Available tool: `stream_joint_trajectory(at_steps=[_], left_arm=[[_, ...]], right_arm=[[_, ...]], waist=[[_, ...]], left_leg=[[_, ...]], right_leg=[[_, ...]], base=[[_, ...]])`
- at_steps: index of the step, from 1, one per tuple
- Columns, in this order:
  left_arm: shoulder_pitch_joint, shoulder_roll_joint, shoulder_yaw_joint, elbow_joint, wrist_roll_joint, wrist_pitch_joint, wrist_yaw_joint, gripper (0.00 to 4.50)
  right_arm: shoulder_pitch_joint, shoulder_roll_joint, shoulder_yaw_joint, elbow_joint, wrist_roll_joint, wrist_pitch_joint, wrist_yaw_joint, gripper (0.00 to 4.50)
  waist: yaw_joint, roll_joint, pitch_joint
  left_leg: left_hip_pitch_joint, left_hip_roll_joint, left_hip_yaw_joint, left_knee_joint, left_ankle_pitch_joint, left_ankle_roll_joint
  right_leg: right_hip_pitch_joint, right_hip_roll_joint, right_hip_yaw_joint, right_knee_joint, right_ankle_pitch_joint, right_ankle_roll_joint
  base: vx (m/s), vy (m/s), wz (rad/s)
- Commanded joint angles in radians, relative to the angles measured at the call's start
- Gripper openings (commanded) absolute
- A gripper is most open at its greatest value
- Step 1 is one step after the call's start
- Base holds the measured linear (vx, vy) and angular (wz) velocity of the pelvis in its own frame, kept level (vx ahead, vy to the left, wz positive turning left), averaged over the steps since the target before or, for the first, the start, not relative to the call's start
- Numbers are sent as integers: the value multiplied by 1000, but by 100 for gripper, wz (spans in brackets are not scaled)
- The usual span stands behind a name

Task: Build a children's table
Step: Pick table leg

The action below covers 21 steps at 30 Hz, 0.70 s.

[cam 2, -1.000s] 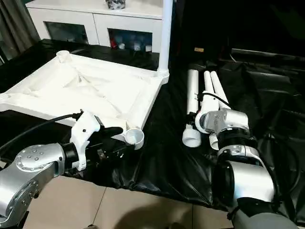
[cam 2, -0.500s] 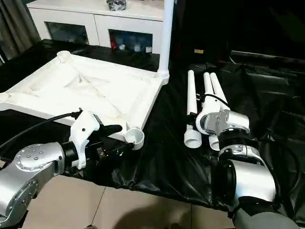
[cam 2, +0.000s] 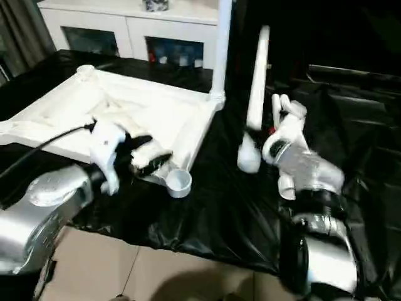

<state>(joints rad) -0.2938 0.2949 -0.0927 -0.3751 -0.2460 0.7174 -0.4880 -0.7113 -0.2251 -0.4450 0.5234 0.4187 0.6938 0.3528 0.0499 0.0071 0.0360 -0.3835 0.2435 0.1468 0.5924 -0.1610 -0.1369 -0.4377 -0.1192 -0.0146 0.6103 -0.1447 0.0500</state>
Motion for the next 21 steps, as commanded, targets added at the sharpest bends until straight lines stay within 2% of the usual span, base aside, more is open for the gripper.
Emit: stream_joint_trajectory(at_steps=[1, 2, 4, 5, 6, 7, 8, 10, 11, 12, 13, 14, 15, 17, 18, 21], left_arm=[[-59, -56, 39, 41, -32, -8, 42, 343], [-59, -56, 39, 41, -32, -8, 42, 343], [-120, -128, 77, 75, -90, 15, 69, 343], [-123, -131, 79, 77, -93, 17, 70, 343], [-158, -172, 102, 90, -133, 29, 80, 343], [-158, -172, 102, 90, -133, 29, 80, 343], [-201, -221, 135, 108, -190, 51, 93, 343], [-258, -284, 186, 132, -281, 83, 107, 343], [-258, -284, 186, 132, -281, 83, 107, 343], [-279, -305, 206, 142, -318, 95, 112, 343], [-314, -342, 233, 152, -403, 135, 100, 343], [-314, -342, 233, 153, -404, 136, 100, 343], [-327, -358, 236, 155, -441, 164, 86, 343], [-331, -363, 234, 156, -449, 174, 83, 343], [-337, -374, 235, 161, -464, 189, 84, 343], [-347, -386, 240, 171, -481, 205, 90, 343]], right_arm=[[53, 15, -37, -171, 127, 9, 99, 186], [53, 15, -37, -171, 127, 9, 99, 186], [113, 32, -73, -323, 261, 61, 187, 186], [116, 32, -74, -330, 267, 64, 191, 186], [139, 36, -86, -391, 330, 97, 233, 186], [139, 36, -86, -391, 330, 97, 233, 186], [169, 40, -85, -461, 393, 124, 270, 186], [201, 44, -75, -541, 468, 160, 313, 186], [201, 44, -75, -541, 468, 160, 313, 186], [212, 46, -68, -569, 493, 172, 325, 186], [234, 41, -39, -618, 536, 204, 354, 186], [234, 41, -38, -619, 537, 205, 355, 186], [251, 39, -13, -649, 558, 224, 369, 186], [257, 39, -4, -661, 566, 232, 373, 186], [266, 37, 10, -677, 575, 248, 377, 186], [277, 34, 36, -691, 579, 262, 387, 186]], waist=[[5, 2, -70], [9, 3, -69], [16, 0, -71], [14, -1, -69], [19, -1, -69], [23, -5, -69], [20, -8, -67], [24, -8, -67], [27, -10, -66], [23, -12, -64], [25, -12, -64], [24, -10, -64], [23, -12, -63], [20, -14, -63], [21, -17, -62], [22, -14, -61]], left_leg=[[8, -55, 47, -60, -262, 14], [12, -57, 49, -60, -267, 19], [8, -55, 46, -61, -249, 24], [6, -54, 45, -64, -252, 24], [8, -55, 46, -62, -257, 26], [6, -56, 46, -63, -254, 25], [3, -57, 48, -63, -253, 24], [2, -56, 46, -63, -256, 26], [-1, -58, 45, -64, -255, 23], [-5, -58, 44, -66, -257, 22], [-3, -61, 46, -63, -259, 15], [0, -61, 48, -62, -263, 13], [-5, -62, 46, -64, -258, 14], [-8, -62, 44, -65, -256, 12], [-6, -61, 45, -65, -262, 12], [-5, -60, 43, -67, -276, 9]], right_leg=[[57, 43, -22, -67, -237, -176], [56, 45, -21, -71, -235, -172], [60, 42, -21, -66, -211, -179], [61, 42, -21, -67, -215, -180], [59, 42, -21, -70, -229, -177], [61, 41, -21, -70, -243, -175], [61, 41, -20, -73, -253, -170], [62, 39, -21, -76, -274, -162], [62, 39, -23, -78, -302, -152], [63, 39, -24, -81, -319, -144], [60, 38, -24, -84, -351, -133], [58, 38, -23, -86, -359, -131], [60, 38, -24, -87, -367, -125], [60, 38, -26, -91, -388, -110], [56, 39, -26, -95, -411, -98], [54, 38, -27, -101, -449, -80]], base=[[0, 0, 0], [0, 0, 0], [0, 0, 0], [0, 0, 0], [0, 0, 0], [0, 0, 0], [0, 0, 0], [0, 0, 0], [0, 0, 0], [0, 0, 0], [0, 0, 0], [0, 0, 0], [0, 0, 0], [0, 0, 0], [0, 0, 0], [0, 0, 0]])
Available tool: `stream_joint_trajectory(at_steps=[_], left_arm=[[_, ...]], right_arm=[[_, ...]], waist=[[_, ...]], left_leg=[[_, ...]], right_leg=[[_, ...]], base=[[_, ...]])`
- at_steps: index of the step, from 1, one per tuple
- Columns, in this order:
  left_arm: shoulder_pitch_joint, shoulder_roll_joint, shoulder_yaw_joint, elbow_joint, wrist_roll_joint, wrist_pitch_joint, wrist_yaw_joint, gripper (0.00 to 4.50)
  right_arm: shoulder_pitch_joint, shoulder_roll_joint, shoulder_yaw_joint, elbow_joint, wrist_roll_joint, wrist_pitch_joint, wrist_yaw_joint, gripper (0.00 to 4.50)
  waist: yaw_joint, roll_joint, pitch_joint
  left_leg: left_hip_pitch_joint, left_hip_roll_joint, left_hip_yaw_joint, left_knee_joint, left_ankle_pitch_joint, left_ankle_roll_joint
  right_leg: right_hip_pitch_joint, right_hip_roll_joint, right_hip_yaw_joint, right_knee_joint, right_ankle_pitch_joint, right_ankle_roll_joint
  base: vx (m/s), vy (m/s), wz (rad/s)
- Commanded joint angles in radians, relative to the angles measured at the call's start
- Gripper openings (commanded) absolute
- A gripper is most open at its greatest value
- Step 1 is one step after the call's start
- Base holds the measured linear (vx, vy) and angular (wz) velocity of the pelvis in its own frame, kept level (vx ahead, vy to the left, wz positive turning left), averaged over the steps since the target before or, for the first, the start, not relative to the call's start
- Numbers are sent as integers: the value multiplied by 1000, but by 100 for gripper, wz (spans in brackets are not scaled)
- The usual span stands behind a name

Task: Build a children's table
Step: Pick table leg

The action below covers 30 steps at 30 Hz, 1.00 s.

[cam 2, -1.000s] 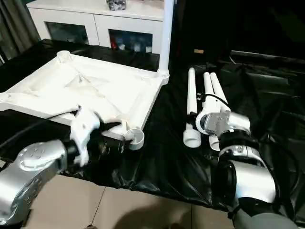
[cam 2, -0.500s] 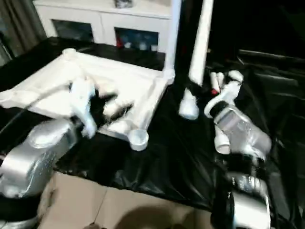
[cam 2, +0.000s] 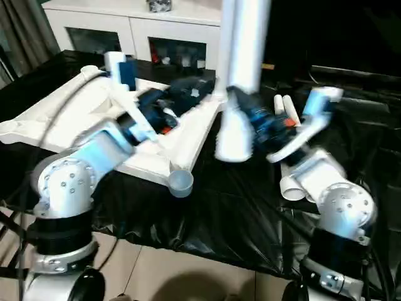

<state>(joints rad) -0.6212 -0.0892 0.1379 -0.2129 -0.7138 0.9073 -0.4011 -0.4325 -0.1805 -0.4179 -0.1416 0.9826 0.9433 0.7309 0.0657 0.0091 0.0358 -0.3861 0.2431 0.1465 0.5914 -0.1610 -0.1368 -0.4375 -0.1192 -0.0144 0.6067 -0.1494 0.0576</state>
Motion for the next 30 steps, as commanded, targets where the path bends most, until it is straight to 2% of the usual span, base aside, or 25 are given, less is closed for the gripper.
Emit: stream_joint_trajectory(at_steps=[1, 2, 3, 4, 5, 7, 8, 10, 11, 13, 14, 15, 16, 18, 19, 20, 22, 23, 24, 25, 26, 27, 28, 30], left_arm=[[-25, -9, 15, 18, -23, 18, 10, 343], [-29, -13, 19, 23, -30, 19, 15, 343], [-34, -16, 25, 27, -44, 25, 24, 343], [-34, -16, 25, 27, -45, 26, 24, 343], [-42, -24, 42, 32, -80, 35, 39, 343], [-48, -24, 51, 35, -99, 43, 50, 343], [-48, -24, 51, 35, -99, 43, 50, 343], [-50, -28, 62, 43, -106, 50, 62, 343], [-51, -28, 63, 44, -107, 50, 63, 343], [-57, -23, 63, 62, -91, 57, 95, 343], [-57, -23, 63, 64, -90, 58, 98, 343], [-70, -22, 69, 96, -59, 59, 154, 343], [-70, -22, 69, 96, -59, 59, 154, 343], [-85, -27, 85, 131, -39, 49, 213, 343], [-86, -28, 87, 134, -38, 48, 219, 343], [-96, -35, 103, 153, -31, 41, 256, 343], [-126, -53, 154, 223, 1, 24, 379, 343], [-129, -55, 159, 232, 7, 20, 396, 343], [-134, -66, 167, 248, 19, 5, 434, 343], [-137, -79, 173, 258, 25, -7, 462, 343], [-139, -87, 177, 263, 28, -12, 476, 343], [-140, -95, 177, 267, 36, -15, 492, 343], [-141, -102, 175, 272, 45, -19, 507, 314], [-141, -111, 171, 276, 54, -26, 520, 307]], right_arm=[[3, -15, 30, -32, 6, 15, 16, 186], [7, -19, 42, -35, 0, 16, 19, 186], [10, -22, 52, -39, -1, 17, 18, 186], [11, -23, 52, -40, -1, 17, 18, 186], [17, -32, 72, -46, -5, 17, 18, 186], [28, -50, 104, -54, -21, 14, 28, 186], [28, -50, 104, -54, -21, 14, 28, 186], [46, -72, 163, -82, -52, 5, 46, 186], [48, -74, 168, -85, -55, 4, 47, 186], [57, -89, 219, -105, -91, -14, 54, 186], [57, -90, 221, -106, -93, -16, 54, 186], [61, -108, 282, -119, -155, -50, 49, 186], [61, -108, 282, -119, -155, -50, 49, 186], [63, -121, 356, -130, -233, -95, 32, 186], [63, -121, 362, -130, -240, -100, 30, 186], [63, -122, 395, -132, -279, -127, 18, 186], [47, -98, 498, -121, -416, -214, -59, 186], [44, -92, 514, -116, -439, -228, -76, 186], [34, -68, 552, -98, -498, -270, -118, 186], [27, -52, 582, -85, -543, -303, -149, 186], [23, -45, 597, -78, -567, -321, -163, 186], [19, -31, 605, -65, -585, -330, -191, 186], [15, -16, 613, -52, -604, -341, -214, 186], [12, -4, 626, -42, -622, -357, -226, 186]], waist=[[7, -16, -61], [7, -15, -61], [7, -20, -62], [9, -16, -64], [9, -17, -63], [11, -17, -64], [12, -17, -64], [19, -18, -66], [21, -17, -67], [24, -19, -68], [26, -18, -68], [28, -18, -69], [28, -17, -68], [28, -18, -67], [29, -18, -68], [29, -17, -69], [28, -17, -68], [27, -17, -68], [25, -18, -67], [21, -18, -67], [19, -19, -66], [20, -16, -69], [21, -17, -69], [20, -14, -69]], left_leg=[[-3, -59, 42, -68, -277, 4], [-3, -59, 42, -68, -273, 3], [-3, -58, 42, -68, -267, 1], [-3, -57, 41, -70, -257, 0], [-4, -57, 42, -69, -252, 1], [-4, -56, 41, -70, -240, 2], [-4, -55, 42, -70, -233, 3], [-4, -54, 43, -68, -209, 7], [-5, -54, 43, -67, -197, 5], [-4, -54, 44, -65, -172, 9], [-3, -54, 44, -64, -169, 9], [-3, -54, 45, -64, -159, 10], [-5, -54, 44, -63, -155, 5], [-5, -55, 45, -63, -147, 4], [-5, -56, 45, -63, -148, -1], [-4, -55, 44, -62, -146, -1], [-4, -56, 43, -62, -151, -10], [-5, -57, 44, -61, -151, -14], [-4, -59, 45, -61, -154, -13], [-10, -60, 42, -65, -167, -22], [-9, -61, 43, -64, -175, -22], [-2, -59, 44, -61, -186, -18], [-1, -58, 43, -61, -180, -12], [-4, -57, 41, -64, -178, -10]], right_leg=[[53, 39, -27, -98, -445, -78], [54, 38, -27, -98, -440, -78], [55, 38, -27, -98, -421, -80], [56, 38, -26, -93, -389, -89], [56, 38, -26, -93, -377, -91], [60, 38, -25, -90, -346, -104], [61, 38, -24, -89, -334, -105], [63, 37, -22, -86, -294, -114], [65, 37, -21, -83, -279, -117], [66, 38, -21, -80, -244, -125], [66, 38, -20, -79, -241, -125], [67, 37, -19, -77, -224, -129], [67, 39, -19, -77, -217, -123], [69, 37, -18, -77, -212, -124], [69, 37, -19, -77, -217, -121], [69, 36, -18, -75, -211, -122], [68, 36, -19, -77, -217, -114], [67, 37, -18, -78, -218, -110], [67, 38, -19, -80, -228, -105], [69, 35, -22, -80, -261, -94], [67, 36, -22, -83, -279, -88], [63, 36, -20, -83, -283, -86], [61, 39, -18, -80, -248, -94], [63, 39, -20, -77, -225, -103]], base=[[0, 0, 0], [0, 0, 0], [0, 0, 0], [0, 0, 0], [0, 0, 0], [0, 0, 0], [0, 0, 0], [0, 0, 0], [0, 0, 0], [0, 0, 0], [0, 0, 0], [0, 0, 0], [0, 0, 0], [0, 0, 0], [0, 0, 0], [0, 0, 0], [0, 0, 0], [0, 0, 0], [0, 0, 0], [0, 0, 0], [0, 0, 0], [0, 0, 0], [0, 0, 0], [0, 0, 0]])
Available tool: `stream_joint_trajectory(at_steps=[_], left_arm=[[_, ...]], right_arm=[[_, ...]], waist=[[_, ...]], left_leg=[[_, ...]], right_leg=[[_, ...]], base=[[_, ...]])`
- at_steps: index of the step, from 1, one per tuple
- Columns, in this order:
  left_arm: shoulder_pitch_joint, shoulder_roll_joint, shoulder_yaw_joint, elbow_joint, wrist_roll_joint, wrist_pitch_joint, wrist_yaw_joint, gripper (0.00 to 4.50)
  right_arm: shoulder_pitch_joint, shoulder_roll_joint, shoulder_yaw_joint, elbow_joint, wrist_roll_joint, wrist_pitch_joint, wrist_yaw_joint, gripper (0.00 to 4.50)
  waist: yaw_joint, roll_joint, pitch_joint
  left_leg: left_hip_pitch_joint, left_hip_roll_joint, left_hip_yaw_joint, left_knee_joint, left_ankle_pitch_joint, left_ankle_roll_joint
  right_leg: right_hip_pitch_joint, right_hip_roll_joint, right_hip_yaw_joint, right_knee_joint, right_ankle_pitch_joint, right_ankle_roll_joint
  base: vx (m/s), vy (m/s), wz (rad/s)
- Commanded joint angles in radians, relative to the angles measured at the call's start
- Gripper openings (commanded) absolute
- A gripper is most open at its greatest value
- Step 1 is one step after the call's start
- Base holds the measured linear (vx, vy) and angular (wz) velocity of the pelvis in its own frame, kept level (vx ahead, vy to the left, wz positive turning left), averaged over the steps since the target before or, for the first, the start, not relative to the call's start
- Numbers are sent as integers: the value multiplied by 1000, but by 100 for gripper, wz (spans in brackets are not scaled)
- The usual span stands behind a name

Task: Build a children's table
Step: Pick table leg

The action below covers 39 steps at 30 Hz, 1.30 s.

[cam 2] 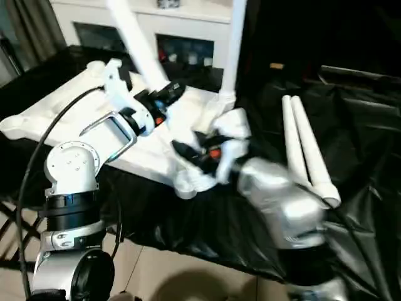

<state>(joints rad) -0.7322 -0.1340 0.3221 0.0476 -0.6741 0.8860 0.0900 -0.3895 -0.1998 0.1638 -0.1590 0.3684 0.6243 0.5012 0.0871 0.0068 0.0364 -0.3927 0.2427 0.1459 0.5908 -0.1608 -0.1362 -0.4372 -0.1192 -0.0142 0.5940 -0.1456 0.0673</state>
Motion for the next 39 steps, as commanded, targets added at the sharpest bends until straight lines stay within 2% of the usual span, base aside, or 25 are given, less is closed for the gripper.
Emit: stream_joint_trajectory(at_steps=[1, 2, 4, 7, 9, 12, 13, 17, 19, 22, 23, 25, 26, 27, 28, 29, 30, 32, 33, 35, 39], left_arm=[[-32, -79, -12, 22, 20, -13, 49, 301], [-33, -84, -11, 24, 21, -15, 56, 301], [-37, -99, -11, 28, 18, -23, 80, 262], [-34, -109, -19, 21, 10, -27, 95, 251], [-30, -112, -23, 17, 5, -30, 98, 220], [-26, -109, -31, 15, 4, -40, 90, 210], [-24, -105, -36, 13, 1, -45, 84, 190], [-14, -81, -66, 0, 0, -55, 49, 183], [-5, -54, -96, -14, 8, -51, 15, 182], [13, 5, -150, -51, 6, -36, -66, 182], [18, 26, -166, -63, 2, -34, -98, 182], [20, 37, -174, -69, -1, -33, -117, 182], [26, 86, -203, -92, -13, -28, -208, 182], [26, 90, -206, -93, -14, -27, -215, 182], [28, 114, -218, -103, -21, -24, -262, 182], [30, 137, -228, -113, -28, -23, -309, 182], [28, 167, -228, -127, -55, -23, -392, 182], [27, 198, -228, -135, -76, -32, -473, 182], [26, 217, -234, -137, -77, -45, -515, 182], [26, 255, -249, -140, -85, -63, -601, 182], [25, 291, -258, -153, -127, -57, -711, 182]], right_arm=[[-32, 26, 56, -15, -28, -55, -8, 186], [-32, 30, 60, -12, -33, -60, -11, 186], [-33, 47, 69, -4, -55, -79, -23, 186], [-38, 62, 71, 10, -78, -101, -38, 186], [-41, 65, 72, 18, -87, -110, -46, 186], [-41, 70, 70, 23, -89, -115, -46, 186], [-40, 73, 68, 22, -88, -114, -45, 186], [-37, 91, 42, 24, -68, -94, -50, 186], [-39, 92, 23, 29, -56, -86, -41, 242], [-47, 74, -31, 41, 8, -41, 1, 261], [-49, 60, -49, 42, 35, -14, 26, 290], [-51, 52, -59, 43, 51, 2, 41, 298], [-55, 3, -78, 38, 108, 69, 122, 302], [-55, -1, -79, 38, 112, 73, 129, 308], [-58, -25, -86, 36, 134, 95, 165, 333], [-61, -47, -96, 35, 167, 125, 202, 333], [-66, -91, -103, 31, 214, 164, 272, 342], [-72, -132, -104, 32, 253, 209, 329, 364], [-74, -152, -105, 32, 274, 233, 359, 364], [-76, -188, -98, 30, 302, 263, 414, 386], [-77, -230, -78, 25, 322, 281, 483, 386]], waist=[[0, -11, -70], [2, -11, -70], [2, -13, -70], [-1, -11, -70], [1, -11, -72], [0, -10, -71], [-1, -9, -71], [0, -8, -71], [0, -8, -71], [2, -7, -73], [1, -8, -71], [1, -7, -70], [1, -10, -70], [4, -10, -72], [4, -11, -72], [3, -10, -71], [3, -15, -72], [5, -12, -71], [4, -16, -71], [5, -15, -71], [7, -13, -69]], left_leg=[[4, -56, 43, -61, -181, -10], [6, -56, 44, -61, -181, -7], [3, -56, 43, -61, -172, -4], [0, -57, 43, -61, -170, -4], [3, -56, 43, -59, -161, -3], [2, -57, 43, -59, -161, -1], [2, -57, 43, -59, -159, 0], [3, -57, 43, -59, -166, 1], [3, -56, 43, -58, -164, 3], [7, -55, 43, -58, -169, 12], [5, -56, 43, -59, -171, 15], [3, -55, 43, -59, -167, 14], [4, -56, 43, -59, -170, 14], [6, -57, 42, -59, -167, 18], [6, -56, 43, -59, -164, 20], [3, -55, 43, -59, -153, 20], [6, -58, 45, -58, -154, 26], [7, -55, 45, -58, -147, 32], [6, -56, 46, -57, -141, 37], [8, -54, 48, -56, -146, 38], [9, -53, 48, -59, -170, 24]], right_leg=[[62, 39, -19, -62, -206, -122], [61, 40, -18, -62, -193, -128], [64, 39, -18, -59, -177, -132], [66, 38, -19, -57, -173, -133], [66, 38, -18, -56, -159, -132], [67, 38, -19, -55, -153, -134], [67, 39, -18, -55, -144, -137], [67, 38, -18, -55, -150, -140], [68, 38, -18, -55, -144, -140], [67, 37, -18, -53, -145, -146], [67, 39, -19, -52, -144, -154], [68, 38, -18, -51, -137, -159], [70, 38, -19, -53, -142, -159], [73, 38, -19, -50, -143, -161], [72, 38, -18, -51, -139, -163], [73, 37, -18, -48, -125, -172], [75, 37, -19, -49, -135, -180], [74, 37, -18, -47, -126, -199], [74, 37, -18, -47, -120, -207], [73, 36, -17, -46, -127, -214], [71, 33, -17, -48, -175, -213]], base=[[0, 0, 0], [0, 0, 0], [0, 0, 0], [0, 0, 0], [0, 0, 0], [0, 0, 0], [0, 0, 0], [0, 0, 0], [0, 0, 0], [0, 0, 0], [0, 0, 0], [0, 0, 0], [0, 0, 0], [0, 0, 0], [0, 0, 0], [0, 0, 0], [0, 0, 0], [0, 0, 0], [0, 0, 0], [0, 0, 0], [0, 0, 0]])
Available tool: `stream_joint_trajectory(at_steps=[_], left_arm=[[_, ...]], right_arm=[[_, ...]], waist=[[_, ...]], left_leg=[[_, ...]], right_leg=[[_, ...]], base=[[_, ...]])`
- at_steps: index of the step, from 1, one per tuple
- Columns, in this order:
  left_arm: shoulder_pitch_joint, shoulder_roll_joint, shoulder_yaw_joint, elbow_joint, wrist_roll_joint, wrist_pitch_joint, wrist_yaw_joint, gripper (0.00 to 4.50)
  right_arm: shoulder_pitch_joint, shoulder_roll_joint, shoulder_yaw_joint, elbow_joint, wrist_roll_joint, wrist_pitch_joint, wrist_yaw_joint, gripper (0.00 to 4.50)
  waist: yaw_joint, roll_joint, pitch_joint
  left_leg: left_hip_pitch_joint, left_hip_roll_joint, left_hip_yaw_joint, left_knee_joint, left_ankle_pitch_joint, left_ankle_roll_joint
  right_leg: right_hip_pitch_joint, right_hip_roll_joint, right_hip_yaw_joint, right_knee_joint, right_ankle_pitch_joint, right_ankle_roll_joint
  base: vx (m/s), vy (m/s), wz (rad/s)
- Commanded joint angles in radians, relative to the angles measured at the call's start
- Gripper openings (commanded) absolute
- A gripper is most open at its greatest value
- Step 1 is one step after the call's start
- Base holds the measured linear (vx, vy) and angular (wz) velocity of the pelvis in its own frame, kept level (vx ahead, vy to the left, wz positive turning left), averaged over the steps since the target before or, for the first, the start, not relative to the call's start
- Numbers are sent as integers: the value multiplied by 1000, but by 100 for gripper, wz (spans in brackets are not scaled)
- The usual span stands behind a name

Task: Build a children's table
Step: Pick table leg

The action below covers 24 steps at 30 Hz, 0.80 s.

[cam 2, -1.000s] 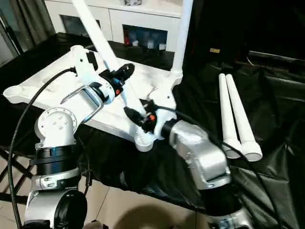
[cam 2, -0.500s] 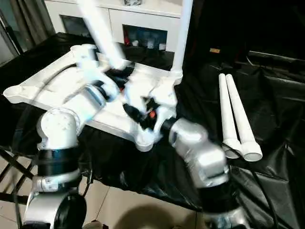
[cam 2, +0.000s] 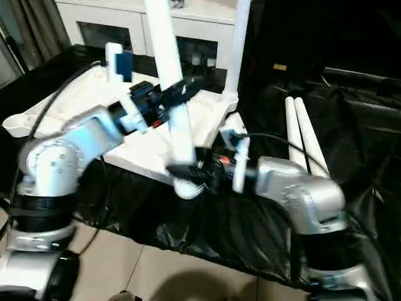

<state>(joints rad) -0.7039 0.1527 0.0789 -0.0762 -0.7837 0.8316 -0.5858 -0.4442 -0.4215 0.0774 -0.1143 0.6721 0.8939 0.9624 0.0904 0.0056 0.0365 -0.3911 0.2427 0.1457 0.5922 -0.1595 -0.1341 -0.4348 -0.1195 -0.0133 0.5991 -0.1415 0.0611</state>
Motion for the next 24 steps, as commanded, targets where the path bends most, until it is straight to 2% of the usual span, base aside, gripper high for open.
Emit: stream_joint_trajectory(at_steps=[1, 3, 4, 9, 19, 21, 24], left_arm=[[-5, 13, -21, -30, -23, -2, -59, 182], [-3, 22, -33, -29, -27, 0, -90, 182], [-2, 21, -37, -29, -25, -1, -93, 182], [1, 21, -50, -18, -19, -14, -119, 182], [5, 17, -55, -6, -10, -21, -133, 182], [5, 15, -53, -4, -7, -18, -122, 238], [5, -6, -42, 10, 21, -19, -54, 255]], right_arm=[[-25, -14, 12, -18, 23, 14, 31, 386], [-29, -17, 18, -13, 28, 11, 41, 386], [-31, -13, 20, -10, 27, 10, 39, 359], [-40, -2, 27, 1, 14, 0, 30, 314], [-28, 23, 21, -2, 17, -2, 0, 226], [-26, 27, 18, -3, 15, -4, -8, 214], [-18, 50, 6, -13, 9, -13, -50, 205]], waist=[[3, -14, -69], [3, -17, -68], [2, -17, -66], [1, -17, -65], [0, -14, -67], [0, -15, -67], [-1, -13, -68]], left_leg=[[7, -53, 48, -60, -176, 20], [8, -51, 48, -61, -189, 16], [7, -52, 48, -62, -197, 13], [6, -53, 47, -64, -218, -2], [7, -53, 46, -65, -221, -7], [7, -54, 46, -64, -220, -8], [6, -53, 45, -65, -210, -9]], right_leg=[[68, 33, -17, -53, -185, -206], [67, 32, -18, -54, -215, -201], [66, 32, -17, -56, -237, -192], [63, 32, -18, -63, -299, -165], [62, 35, -18, -62, -282, -166], [63, 35, -18, -61, -280, -167], [63, 35, -18, -60, -261, -167]], base=[[0, 0, 0], [0, 0, 0], [0, 0, 0], [0, 0, 0], [0, 0, 0], [0, 0, 0], [0, 0, 0]])
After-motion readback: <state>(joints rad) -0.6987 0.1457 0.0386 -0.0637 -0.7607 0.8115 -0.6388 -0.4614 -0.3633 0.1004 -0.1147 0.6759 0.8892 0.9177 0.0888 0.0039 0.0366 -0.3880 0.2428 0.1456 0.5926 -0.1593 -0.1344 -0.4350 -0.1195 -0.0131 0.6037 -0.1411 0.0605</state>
